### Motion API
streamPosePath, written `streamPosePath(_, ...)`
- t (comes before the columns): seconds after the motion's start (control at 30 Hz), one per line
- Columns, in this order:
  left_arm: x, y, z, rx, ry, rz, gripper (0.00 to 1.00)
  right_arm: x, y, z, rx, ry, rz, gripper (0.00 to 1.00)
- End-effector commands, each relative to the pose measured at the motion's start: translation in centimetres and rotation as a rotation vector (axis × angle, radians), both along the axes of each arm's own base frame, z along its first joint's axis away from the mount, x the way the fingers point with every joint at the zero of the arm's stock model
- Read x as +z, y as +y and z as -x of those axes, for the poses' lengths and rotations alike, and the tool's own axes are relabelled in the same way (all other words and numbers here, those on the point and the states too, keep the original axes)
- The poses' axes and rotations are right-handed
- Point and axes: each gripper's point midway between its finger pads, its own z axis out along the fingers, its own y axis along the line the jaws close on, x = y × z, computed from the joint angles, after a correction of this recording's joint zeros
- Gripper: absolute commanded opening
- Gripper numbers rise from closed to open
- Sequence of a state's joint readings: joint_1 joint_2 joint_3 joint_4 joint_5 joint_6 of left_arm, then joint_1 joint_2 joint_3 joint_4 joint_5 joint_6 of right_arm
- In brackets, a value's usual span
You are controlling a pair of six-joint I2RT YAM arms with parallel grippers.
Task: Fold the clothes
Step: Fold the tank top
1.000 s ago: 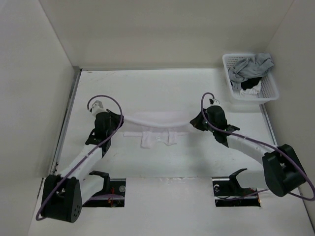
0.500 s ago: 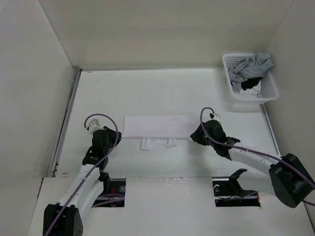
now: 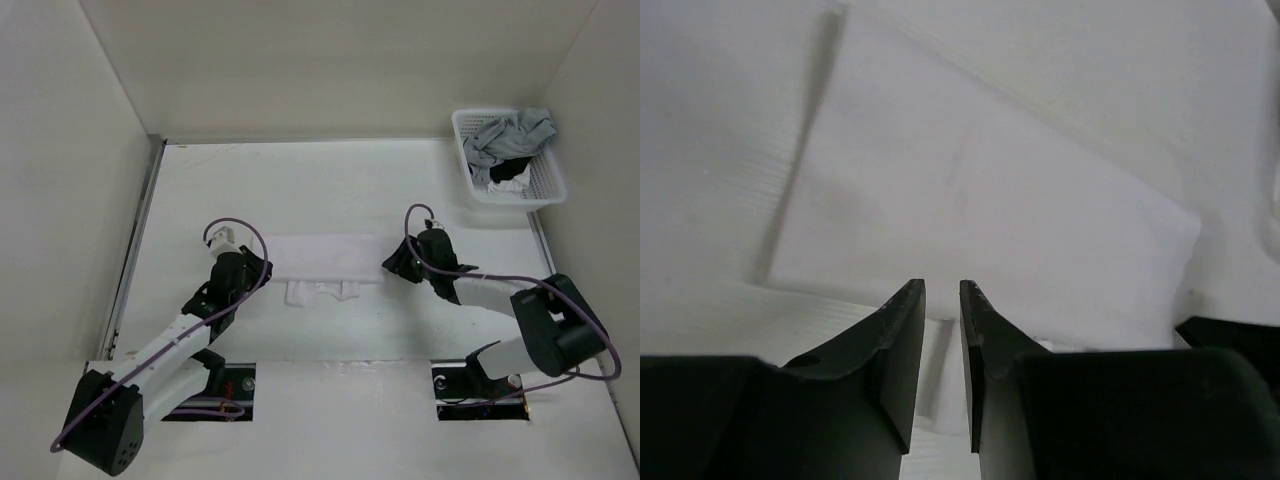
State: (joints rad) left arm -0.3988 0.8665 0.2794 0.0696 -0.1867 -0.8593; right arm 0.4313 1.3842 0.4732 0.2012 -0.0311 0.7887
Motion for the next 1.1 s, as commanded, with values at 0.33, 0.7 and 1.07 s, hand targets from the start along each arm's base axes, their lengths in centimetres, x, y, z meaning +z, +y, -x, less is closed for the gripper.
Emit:
streamPosePath(0.33,7.8,-4.2,-2.2,-0.081,-0.245,0.023,0.2,1.9,3.6,-3.4,-0.016,-0.078,-0.296,0.06)
streamPosePath(0.7,8.5,-9.0,-1.2,-0.202,-0.266,0.076,0.2,12.5,-3.6,0.2,-0.088,-0.314,-0.002,0.05)
streamPosePath(1.07,9.0,-7.7,-0.1,-0.186,-0.291,0.112,0.21,13.9,7.1,-0.2,0.177,-0.243,0.19,0.08)
